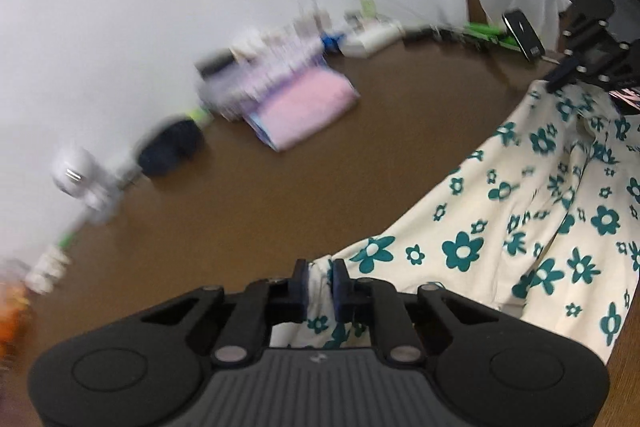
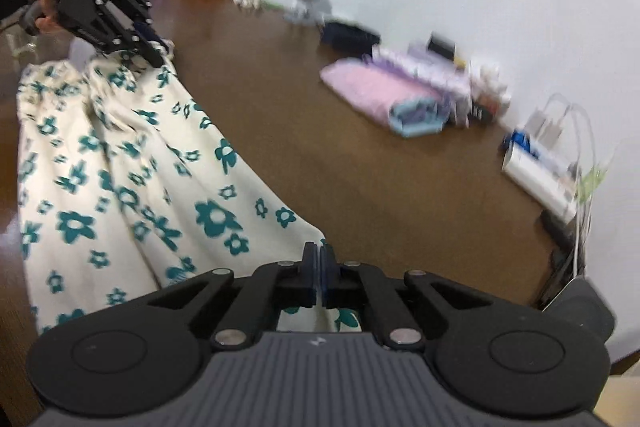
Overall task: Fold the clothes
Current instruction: 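Grasp the garment edge with the right gripper while the left gripper pinches it, then fold the garment lengthwise with the right gripper and open the left gripper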
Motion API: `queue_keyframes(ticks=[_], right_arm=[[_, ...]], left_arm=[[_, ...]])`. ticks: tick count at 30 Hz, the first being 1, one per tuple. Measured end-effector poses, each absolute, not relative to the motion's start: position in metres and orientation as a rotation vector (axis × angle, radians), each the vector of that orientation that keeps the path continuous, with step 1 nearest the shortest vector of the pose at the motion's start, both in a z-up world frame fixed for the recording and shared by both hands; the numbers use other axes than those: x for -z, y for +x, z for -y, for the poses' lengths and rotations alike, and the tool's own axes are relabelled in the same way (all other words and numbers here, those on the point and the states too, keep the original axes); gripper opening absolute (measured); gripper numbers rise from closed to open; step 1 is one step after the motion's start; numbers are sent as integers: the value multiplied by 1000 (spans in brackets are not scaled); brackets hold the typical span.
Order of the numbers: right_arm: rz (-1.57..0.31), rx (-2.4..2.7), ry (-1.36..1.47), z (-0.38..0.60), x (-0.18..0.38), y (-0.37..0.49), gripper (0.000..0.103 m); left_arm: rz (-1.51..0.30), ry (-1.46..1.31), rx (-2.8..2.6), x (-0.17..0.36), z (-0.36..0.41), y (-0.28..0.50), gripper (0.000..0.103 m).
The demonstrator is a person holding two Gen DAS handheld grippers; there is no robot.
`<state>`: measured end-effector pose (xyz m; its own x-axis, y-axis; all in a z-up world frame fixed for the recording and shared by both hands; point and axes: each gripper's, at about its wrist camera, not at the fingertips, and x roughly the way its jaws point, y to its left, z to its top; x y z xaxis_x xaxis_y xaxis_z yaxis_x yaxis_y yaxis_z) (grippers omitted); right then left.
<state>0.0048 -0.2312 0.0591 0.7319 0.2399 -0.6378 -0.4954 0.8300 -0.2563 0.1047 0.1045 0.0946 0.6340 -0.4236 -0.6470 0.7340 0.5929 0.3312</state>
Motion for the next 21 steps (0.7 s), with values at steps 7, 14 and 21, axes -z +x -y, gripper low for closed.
queue_keyframes(ticks=[7, 14, 21], right_arm=[[-415, -496, -514, 225, -54, -78, 1], [-515, -618, -530, 208, -32, -117, 1], [-540, -681, -481, 206, -48, -128, 4]], left_arm=[[-326, 559, 531, -79, -119, -16, 11], [-428, 467, 429, -29, -138, -56, 10], [-447, 393, 525, -49, -157, -69, 14]])
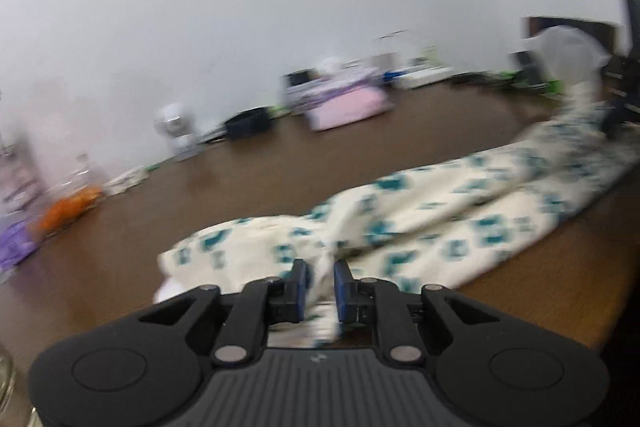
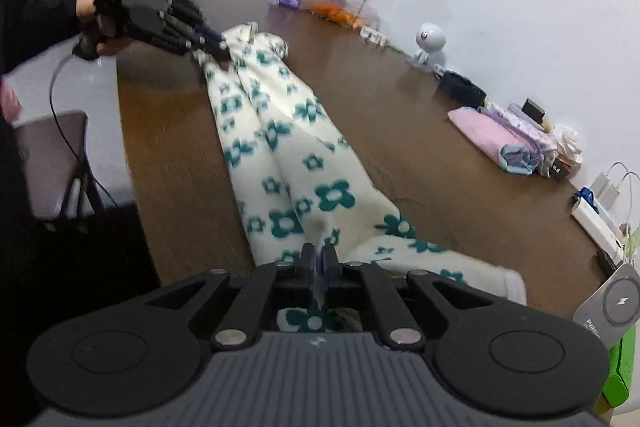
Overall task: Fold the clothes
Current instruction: 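Fold the garment lengthwise with the right gripper and open the left gripper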
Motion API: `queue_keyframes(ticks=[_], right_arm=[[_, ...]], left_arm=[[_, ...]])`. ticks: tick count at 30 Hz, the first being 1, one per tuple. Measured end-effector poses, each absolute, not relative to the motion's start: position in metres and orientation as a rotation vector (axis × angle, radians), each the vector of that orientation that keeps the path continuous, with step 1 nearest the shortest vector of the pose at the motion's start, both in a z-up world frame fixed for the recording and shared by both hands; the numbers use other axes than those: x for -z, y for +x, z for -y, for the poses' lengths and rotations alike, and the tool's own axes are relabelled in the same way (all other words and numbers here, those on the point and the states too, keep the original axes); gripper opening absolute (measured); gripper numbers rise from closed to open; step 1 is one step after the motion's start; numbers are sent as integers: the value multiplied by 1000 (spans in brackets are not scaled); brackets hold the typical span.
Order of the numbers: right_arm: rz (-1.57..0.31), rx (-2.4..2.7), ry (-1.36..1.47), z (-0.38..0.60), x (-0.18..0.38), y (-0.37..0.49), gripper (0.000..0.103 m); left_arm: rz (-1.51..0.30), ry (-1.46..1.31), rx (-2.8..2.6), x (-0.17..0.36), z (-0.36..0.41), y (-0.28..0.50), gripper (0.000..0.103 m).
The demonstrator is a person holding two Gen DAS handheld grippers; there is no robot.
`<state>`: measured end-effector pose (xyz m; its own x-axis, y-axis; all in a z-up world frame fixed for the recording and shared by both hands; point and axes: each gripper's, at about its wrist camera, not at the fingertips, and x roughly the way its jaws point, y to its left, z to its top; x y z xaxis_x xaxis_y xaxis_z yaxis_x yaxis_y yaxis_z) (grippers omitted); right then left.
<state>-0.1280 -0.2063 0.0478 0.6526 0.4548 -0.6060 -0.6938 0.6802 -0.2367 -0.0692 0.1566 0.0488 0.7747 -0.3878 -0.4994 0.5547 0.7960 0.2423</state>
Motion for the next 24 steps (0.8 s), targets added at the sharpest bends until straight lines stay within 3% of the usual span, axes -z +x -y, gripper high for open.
queue_keyframes(ticks=[3, 4, 5, 7, 9, 11, 14, 19, 21, 22, 24], right_arm=[[-478, -648, -332, 214, -67, -121, 9], [-466, -593, -299, 210, -69, -113, 10], [-462, -524, -269, 204, -68, -105, 15], [-485, -466, -194, 192, -61, -88, 16], [-545, -461, -130, 179, -47, -70, 16], [-628, -426, -104, 166, -32, -58, 15], [-683, -424, -102, 161, -20, -70, 15], [-661, -373, -66, 170, -16, -95, 16], [-613, -376, -53, 171, -26, -100, 16], [-559, -384, -44, 174, -36, -104, 16], [-489, -304, -22, 181, -48, -103, 16]], left_arm=[[-340, 292, 721, -76, -167, -89, 21], [-295, 248, 754, -84, -170, -92, 31], [-269, 211, 754, -90, -168, -90, 49], [-262, 193, 695, -91, -152, -73, 64], [-361, 253, 597, -74, -134, -47, 56], [-465, 308, 522, -54, -125, -25, 32], [-556, 297, 477, -30, -136, -12, 32], [-561, 104, 440, -44, -147, -8, 32], [-496, 47, 455, -62, -146, -15, 43], [-464, 41, 451, -67, -146, -16, 55], [-434, 76, 400, -67, -138, -11, 58]])
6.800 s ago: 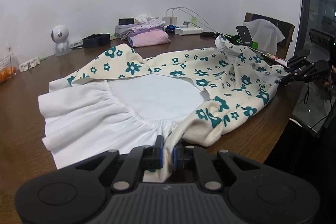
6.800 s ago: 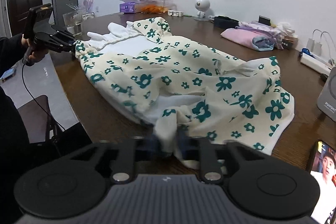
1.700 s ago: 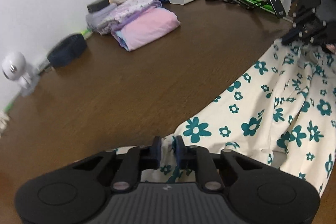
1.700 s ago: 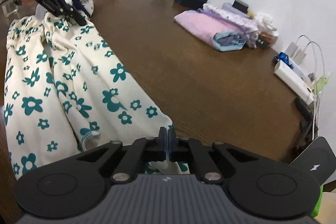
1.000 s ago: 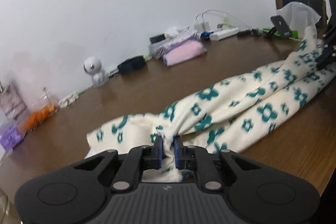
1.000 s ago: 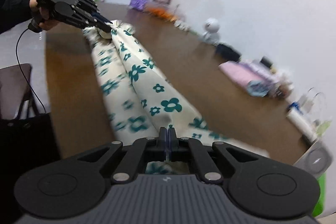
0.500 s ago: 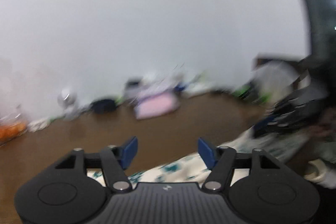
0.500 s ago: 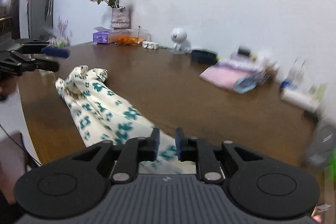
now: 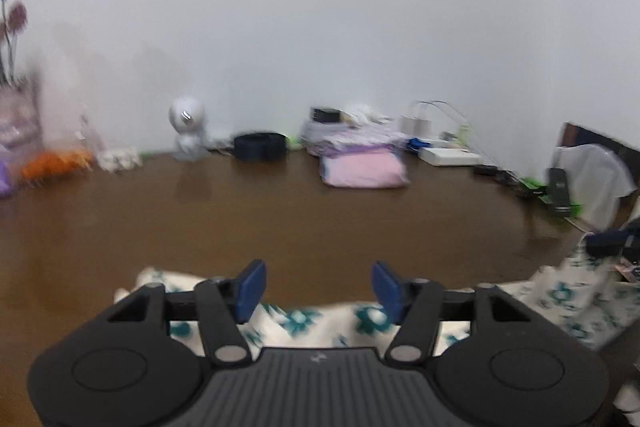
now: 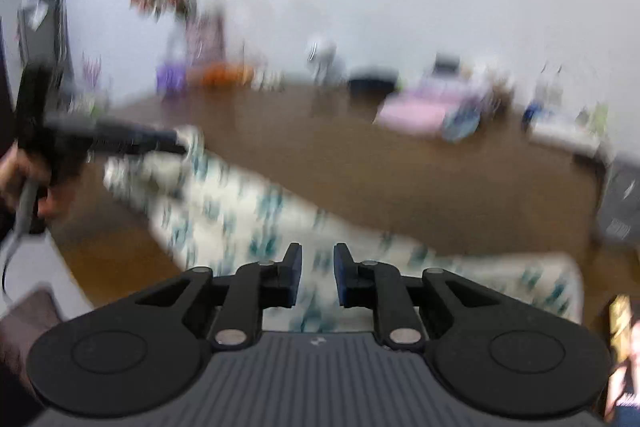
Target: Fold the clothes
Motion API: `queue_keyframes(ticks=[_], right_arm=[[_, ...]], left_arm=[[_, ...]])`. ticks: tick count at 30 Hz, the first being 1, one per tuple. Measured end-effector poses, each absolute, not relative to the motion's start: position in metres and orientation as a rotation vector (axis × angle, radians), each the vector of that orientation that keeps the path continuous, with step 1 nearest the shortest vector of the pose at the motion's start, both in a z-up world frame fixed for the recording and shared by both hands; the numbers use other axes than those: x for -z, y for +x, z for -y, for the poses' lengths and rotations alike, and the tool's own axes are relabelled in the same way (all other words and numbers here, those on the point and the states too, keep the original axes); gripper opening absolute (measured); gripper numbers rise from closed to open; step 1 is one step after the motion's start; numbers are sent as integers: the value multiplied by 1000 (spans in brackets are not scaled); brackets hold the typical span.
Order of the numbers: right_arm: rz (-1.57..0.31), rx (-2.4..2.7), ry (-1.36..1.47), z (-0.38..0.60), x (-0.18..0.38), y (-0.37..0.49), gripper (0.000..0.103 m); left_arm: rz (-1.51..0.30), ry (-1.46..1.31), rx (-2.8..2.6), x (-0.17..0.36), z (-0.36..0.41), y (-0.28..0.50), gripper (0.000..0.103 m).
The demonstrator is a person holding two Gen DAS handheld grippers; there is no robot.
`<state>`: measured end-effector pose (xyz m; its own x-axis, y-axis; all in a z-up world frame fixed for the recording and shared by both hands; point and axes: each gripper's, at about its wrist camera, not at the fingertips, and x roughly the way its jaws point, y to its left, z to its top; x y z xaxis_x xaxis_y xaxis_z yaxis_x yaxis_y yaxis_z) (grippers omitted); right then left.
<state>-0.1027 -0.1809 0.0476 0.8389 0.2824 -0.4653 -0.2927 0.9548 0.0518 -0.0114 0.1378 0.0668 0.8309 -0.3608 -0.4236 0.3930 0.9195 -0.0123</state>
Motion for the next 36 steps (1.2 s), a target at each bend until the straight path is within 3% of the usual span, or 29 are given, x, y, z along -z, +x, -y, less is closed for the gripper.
queue_keyframes(ticks=[3, 7, 10, 11, 14, 16, 23, 28, 30, 32, 36], right_arm=[[-490, -104, -14, 196, -42, -90, 15], [-632, -11, 8, 218, -11, -94, 10], [-611, -72, 18, 232, -4, -123, 10], [-580, -118, -12, 234, -8, -133, 14], [-456, -256, -203, 239, -28, -158, 74], [-436, -355, -347, 248, -41, -160, 77], [-597, -592, -718, 273, -41, -114, 55], [-731, -798, -837, 250, -24, -80, 51], [-744, -811, -893, 240, -18, -77, 11], [-702, -736, -927, 235, -21, -80, 5], [-447, -411, -926, 231, -34, -109, 4]], left_arm=[[-510, 144, 349, -44, -121, 3, 55], [-541, 172, 319, -32, -117, 5, 56], [-548, 172, 313, -29, -115, 8, 57], [-545, 183, 313, -29, -114, 7, 57], [-537, 208, 314, -27, -110, 5, 57], [-531, 201, 317, -26, -111, 4, 57], [-529, 193, 321, -26, -113, 3, 57], [-533, 189, 316, -26, -113, 3, 58], [-536, 190, 314, -26, -113, 3, 58], [-538, 187, 311, -26, -115, 3, 58], [-545, 174, 300, -27, -115, 4, 59]])
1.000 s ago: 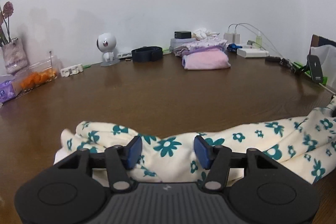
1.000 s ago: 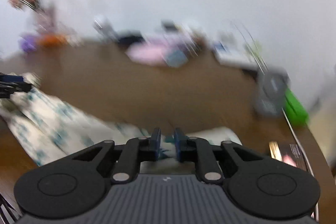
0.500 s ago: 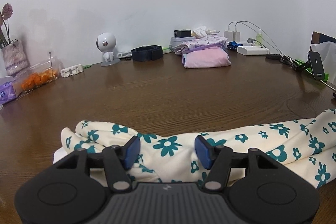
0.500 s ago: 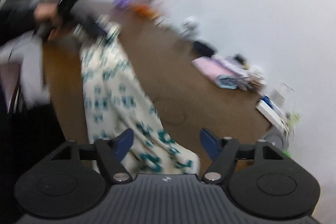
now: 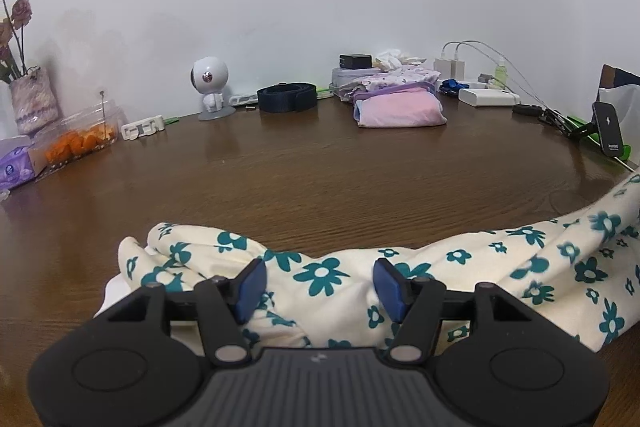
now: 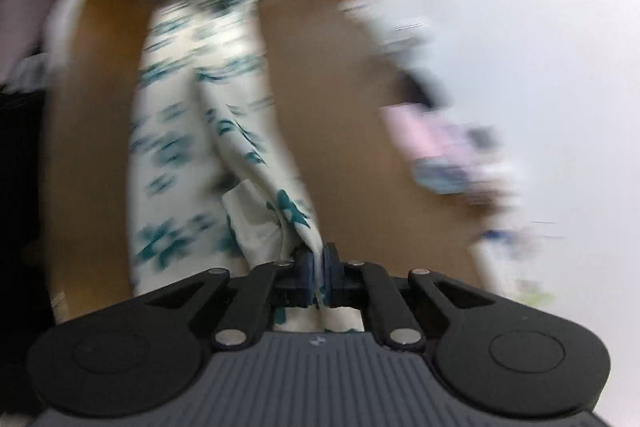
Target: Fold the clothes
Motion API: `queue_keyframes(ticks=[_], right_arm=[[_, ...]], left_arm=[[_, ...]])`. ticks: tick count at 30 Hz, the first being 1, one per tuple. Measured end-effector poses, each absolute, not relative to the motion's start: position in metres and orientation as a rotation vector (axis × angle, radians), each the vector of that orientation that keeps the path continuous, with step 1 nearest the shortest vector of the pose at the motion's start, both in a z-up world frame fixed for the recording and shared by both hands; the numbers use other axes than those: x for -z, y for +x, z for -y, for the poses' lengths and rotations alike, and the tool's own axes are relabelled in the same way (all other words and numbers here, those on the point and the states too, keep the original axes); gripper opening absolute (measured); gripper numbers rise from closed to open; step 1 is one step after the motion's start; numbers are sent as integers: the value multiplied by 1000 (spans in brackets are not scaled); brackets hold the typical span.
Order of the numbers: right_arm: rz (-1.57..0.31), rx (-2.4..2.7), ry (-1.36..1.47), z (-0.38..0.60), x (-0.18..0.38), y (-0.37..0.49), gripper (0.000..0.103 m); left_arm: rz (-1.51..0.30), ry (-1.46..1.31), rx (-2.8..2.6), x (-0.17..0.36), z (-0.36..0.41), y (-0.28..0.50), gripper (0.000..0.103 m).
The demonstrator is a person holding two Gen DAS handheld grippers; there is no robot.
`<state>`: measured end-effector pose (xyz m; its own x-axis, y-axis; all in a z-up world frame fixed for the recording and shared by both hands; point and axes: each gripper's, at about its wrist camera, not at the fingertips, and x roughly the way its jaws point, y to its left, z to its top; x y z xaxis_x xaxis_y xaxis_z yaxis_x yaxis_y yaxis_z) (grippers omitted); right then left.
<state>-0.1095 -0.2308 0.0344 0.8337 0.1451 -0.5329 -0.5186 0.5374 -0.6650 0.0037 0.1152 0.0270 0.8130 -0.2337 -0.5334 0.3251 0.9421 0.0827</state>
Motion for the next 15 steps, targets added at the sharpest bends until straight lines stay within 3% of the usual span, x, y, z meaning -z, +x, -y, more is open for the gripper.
queue_keyframes(ticks=[7, 10, 13, 14, 15], right_arm=[[-348, -153, -1123, 206, 36, -164, 2], [-392, -177, -1094, 208, 35, -169, 2], [-436, -304, -1007, 216, 8, -171, 20], [-430, -341, -1013, 218, -1, -168, 40], [-424, -373, -1027, 219, -8, -163, 41]], left_arm=[[-541, 173, 304, -26, -116, 4, 60], [-535, 180, 301, -25, -116, 2, 60], [-537, 174, 303, -25, -117, 4, 60], [-537, 174, 303, -25, -117, 4, 60], [-536, 176, 303, -26, -117, 4, 60]])
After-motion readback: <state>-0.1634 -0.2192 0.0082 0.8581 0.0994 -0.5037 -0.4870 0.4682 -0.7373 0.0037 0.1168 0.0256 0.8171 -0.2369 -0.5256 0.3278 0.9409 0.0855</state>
